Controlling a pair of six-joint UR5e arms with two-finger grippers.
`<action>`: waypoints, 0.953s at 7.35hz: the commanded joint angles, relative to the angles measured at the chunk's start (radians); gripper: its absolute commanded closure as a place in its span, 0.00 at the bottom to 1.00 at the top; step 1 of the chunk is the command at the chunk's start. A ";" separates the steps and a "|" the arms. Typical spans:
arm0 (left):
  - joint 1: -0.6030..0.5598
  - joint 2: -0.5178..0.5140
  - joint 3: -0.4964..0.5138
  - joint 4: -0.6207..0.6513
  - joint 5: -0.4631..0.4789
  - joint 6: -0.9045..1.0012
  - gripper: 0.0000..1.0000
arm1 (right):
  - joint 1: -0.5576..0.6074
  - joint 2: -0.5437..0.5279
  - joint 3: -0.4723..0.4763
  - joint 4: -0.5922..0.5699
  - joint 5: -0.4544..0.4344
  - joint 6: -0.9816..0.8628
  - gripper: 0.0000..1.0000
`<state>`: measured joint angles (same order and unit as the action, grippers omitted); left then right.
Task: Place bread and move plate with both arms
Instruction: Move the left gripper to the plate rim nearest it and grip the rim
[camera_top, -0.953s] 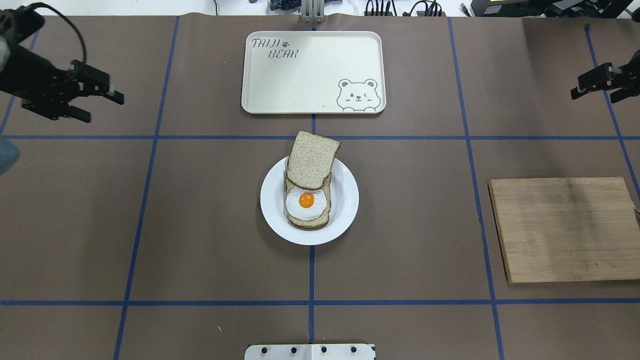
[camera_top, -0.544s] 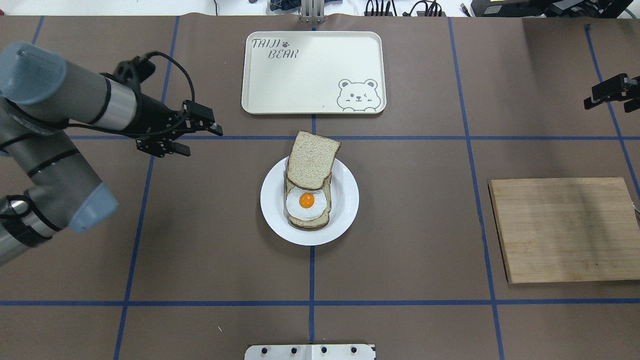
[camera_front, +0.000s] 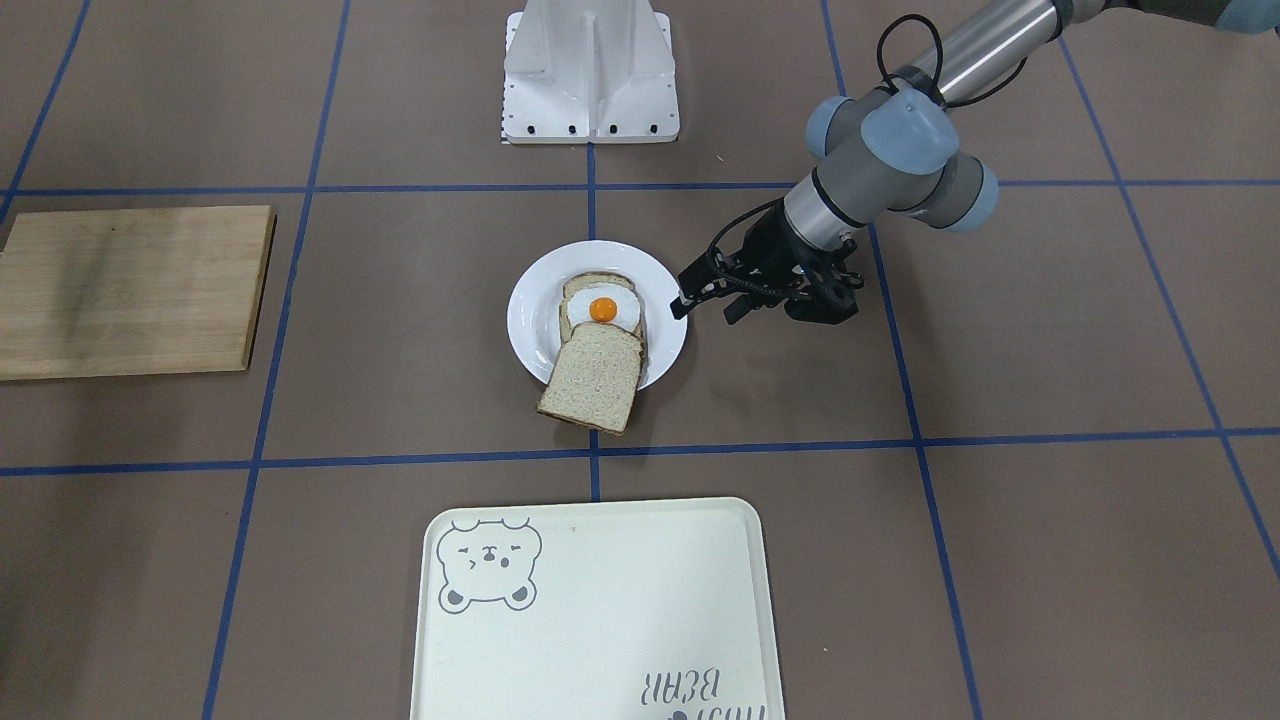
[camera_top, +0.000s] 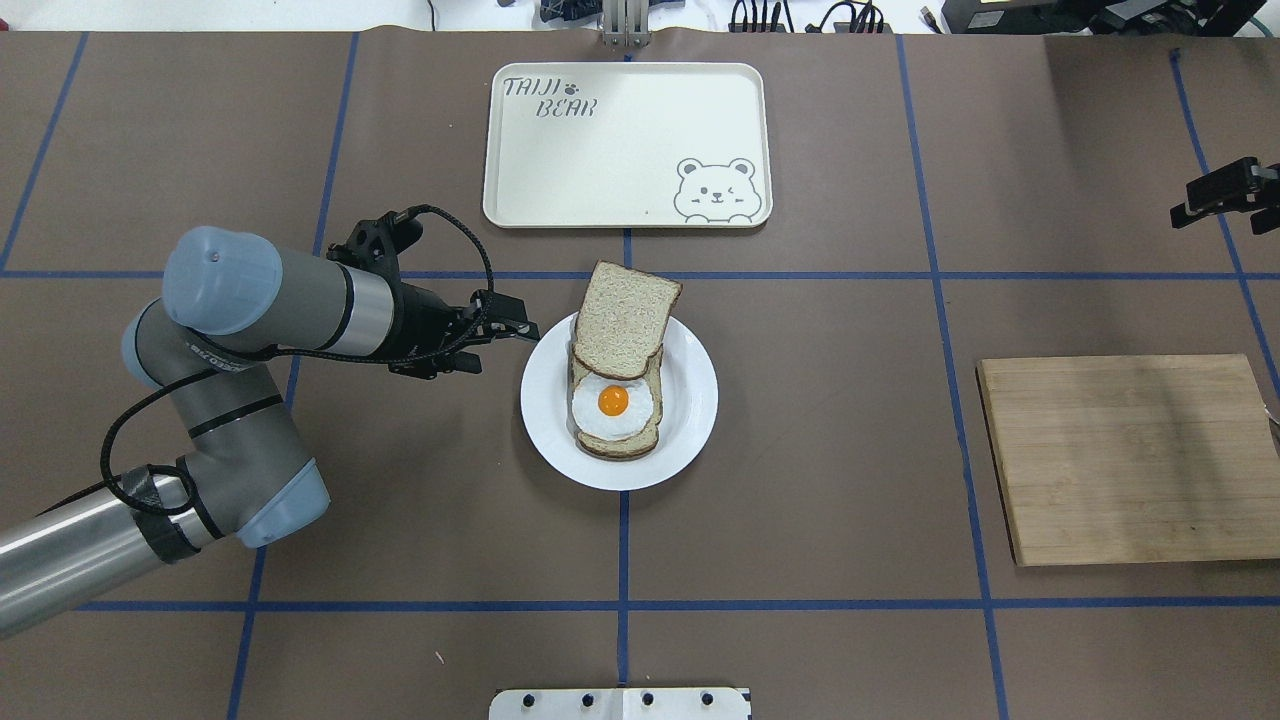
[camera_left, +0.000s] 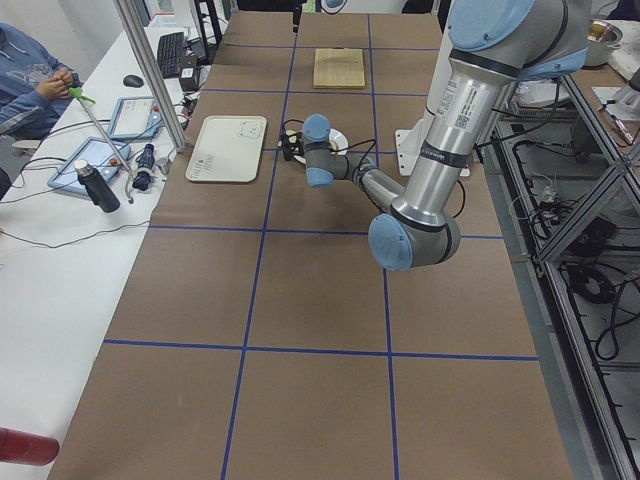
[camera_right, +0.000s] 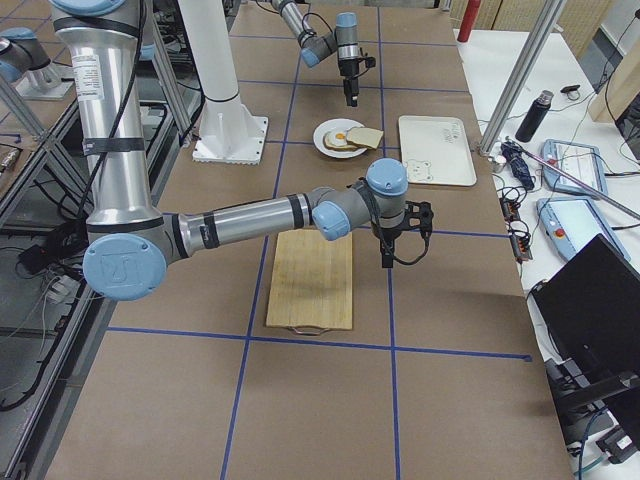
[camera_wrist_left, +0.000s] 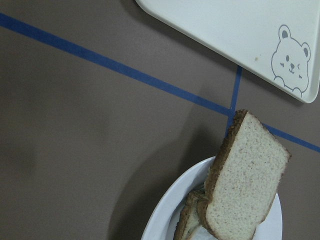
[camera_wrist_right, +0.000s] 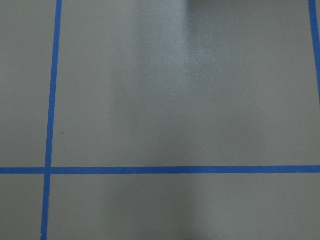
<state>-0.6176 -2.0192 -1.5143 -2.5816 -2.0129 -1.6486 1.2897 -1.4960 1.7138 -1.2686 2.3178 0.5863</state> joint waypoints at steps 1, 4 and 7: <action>0.006 0.005 0.077 -0.220 0.013 -0.046 0.07 | -0.001 0.000 0.003 0.000 0.000 0.000 0.00; 0.059 0.010 0.140 -0.408 0.152 -0.040 0.15 | -0.001 0.005 0.006 0.000 0.000 0.003 0.01; 0.084 0.039 0.138 -0.410 0.155 -0.043 0.16 | -0.001 0.000 0.018 0.000 -0.002 0.003 0.00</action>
<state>-0.5463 -1.9838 -1.3795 -2.9894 -1.8612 -1.6902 1.2885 -1.4942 1.7260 -1.2687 2.3169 0.5890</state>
